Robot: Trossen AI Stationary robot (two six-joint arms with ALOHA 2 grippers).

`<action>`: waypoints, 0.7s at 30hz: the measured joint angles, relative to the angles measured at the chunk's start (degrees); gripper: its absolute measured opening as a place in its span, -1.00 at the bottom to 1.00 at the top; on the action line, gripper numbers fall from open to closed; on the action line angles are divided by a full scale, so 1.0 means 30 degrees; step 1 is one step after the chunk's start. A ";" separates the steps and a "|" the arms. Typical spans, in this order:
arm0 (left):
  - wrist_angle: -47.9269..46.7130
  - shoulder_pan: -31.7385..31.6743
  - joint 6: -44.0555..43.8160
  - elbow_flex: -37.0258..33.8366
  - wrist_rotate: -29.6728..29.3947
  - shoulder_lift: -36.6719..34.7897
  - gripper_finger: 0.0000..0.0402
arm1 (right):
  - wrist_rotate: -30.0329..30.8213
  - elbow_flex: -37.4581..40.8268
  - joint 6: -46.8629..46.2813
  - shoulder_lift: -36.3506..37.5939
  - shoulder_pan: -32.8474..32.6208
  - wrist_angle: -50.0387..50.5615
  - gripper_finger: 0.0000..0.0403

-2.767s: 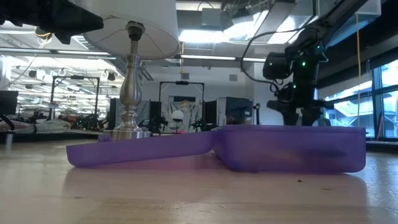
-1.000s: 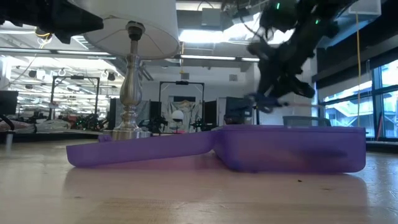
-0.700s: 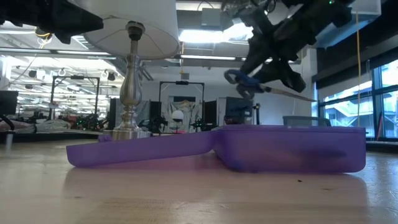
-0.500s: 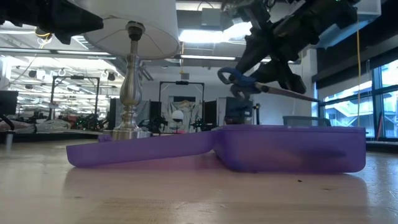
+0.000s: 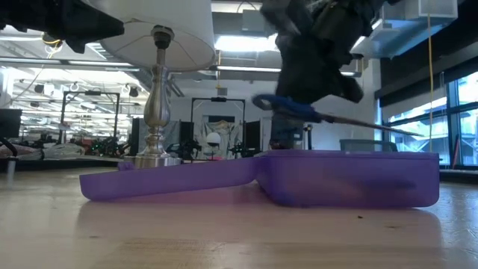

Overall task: Pick & place school supplies into a supply box
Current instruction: Put the blue scissors into the purple supply box

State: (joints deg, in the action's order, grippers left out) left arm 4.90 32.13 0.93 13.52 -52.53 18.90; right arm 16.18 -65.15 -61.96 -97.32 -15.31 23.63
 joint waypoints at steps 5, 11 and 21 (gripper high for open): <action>0.0138 -0.0003 0.0174 -0.0007 -0.0022 0.0000 -0.63 | 0.0678 -0.2377 -0.1965 -0.1552 0.0001 0.4010 -0.51; 0.0310 0.0001 0.0152 -0.0007 -0.0022 -0.0002 -0.63 | 0.0654 -0.2806 -0.3756 -0.3038 0.0001 0.4461 -0.50; 0.0310 0.0001 -0.0117 -0.0007 -0.0007 -0.0007 -0.63 | -0.0260 -0.2803 -0.3698 -0.4502 0.0001 0.5008 -0.48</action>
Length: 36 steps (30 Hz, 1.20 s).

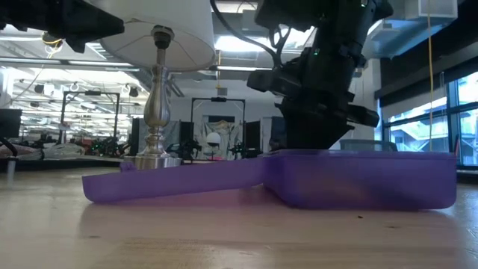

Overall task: Pick & place school supplies into a supply box
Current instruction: Put the blue scissors into the purple supply box, then close the purple supply box

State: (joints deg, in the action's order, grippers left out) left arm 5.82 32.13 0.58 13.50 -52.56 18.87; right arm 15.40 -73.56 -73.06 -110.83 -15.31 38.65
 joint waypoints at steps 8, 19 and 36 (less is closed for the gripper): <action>0.0000 0.0000 -0.0467 0.0000 0.0027 0.0005 -0.63 | -0.1152 0.0000 0.0929 -0.0007 0.0000 -0.0020 -0.41; 0.0007 0.0003 -0.0984 0.0000 0.0036 0.0007 -0.63 | -0.1224 0.0029 0.2030 0.2314 -0.0043 0.0156 -0.24; 0.0095 0.0003 -0.0940 -0.0015 0.0335 0.0517 -0.63 | 0.0300 0.4546 1.0352 1.0756 -0.2226 -0.2387 -0.24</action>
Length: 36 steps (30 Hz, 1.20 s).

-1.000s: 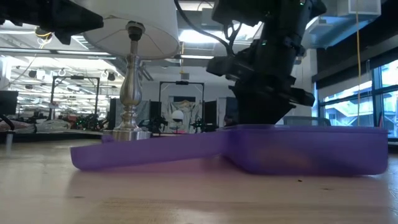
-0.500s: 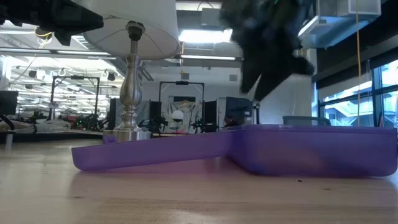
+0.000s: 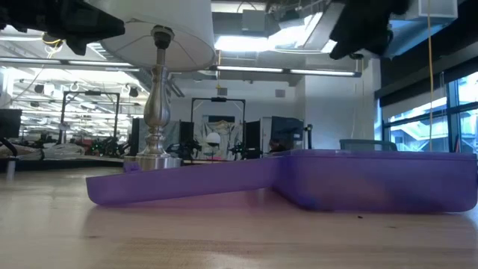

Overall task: Pick & place school supplies into a supply box
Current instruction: Close the purple supply box

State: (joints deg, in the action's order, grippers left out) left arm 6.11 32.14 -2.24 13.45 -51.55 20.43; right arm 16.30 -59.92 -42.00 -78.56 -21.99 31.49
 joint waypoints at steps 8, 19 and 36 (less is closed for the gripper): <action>-0.0964 0.0000 -0.2035 0.0000 0.0580 0.0180 -0.63 | -0.0398 0.7252 0.6359 0.4935 0.1171 -0.7758 -0.24; 0.4296 0.0000 -0.7302 0.0055 0.1675 0.9521 -0.63 | -0.5613 1.3420 0.9073 1.2136 0.5245 -1.0720 -0.24; -0.0399 0.0724 -1.6231 0.5775 0.3880 1.9365 -0.63 | -1.0857 1.7292 0.6727 1.2700 0.4383 -1.0732 -0.24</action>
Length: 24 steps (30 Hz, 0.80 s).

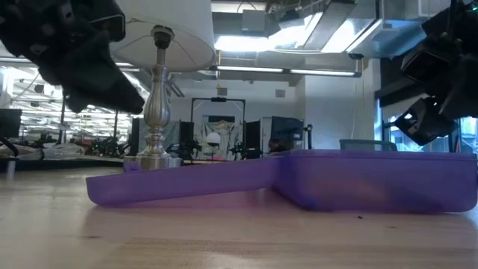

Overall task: Pick & place school supplies into a supply box
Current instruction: Close the purple supply box

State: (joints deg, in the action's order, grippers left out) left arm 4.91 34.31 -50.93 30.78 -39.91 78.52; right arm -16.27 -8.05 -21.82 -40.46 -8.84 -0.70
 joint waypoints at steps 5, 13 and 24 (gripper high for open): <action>-0.0787 0.0709 -0.1249 0.1672 -0.0262 0.1509 -0.63 | 0.0036 0.0005 0.1182 0.0004 -0.0015 -0.0097 -0.24; -0.6079 0.1886 -0.1644 0.7944 -0.1928 0.5261 -0.63 | 0.0735 0.0005 0.1662 -0.0003 -0.0015 -0.0075 -0.24; -0.7811 0.2067 -0.2543 1.3122 -0.1665 0.9575 -0.63 | 0.0736 0.0005 0.2539 -0.0003 -0.0004 -0.0029 -0.24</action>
State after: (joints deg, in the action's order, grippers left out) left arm -18.52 40.51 -58.56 70.15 -44.91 107.25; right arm -14.06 -8.03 -14.20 -40.47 -8.85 -0.79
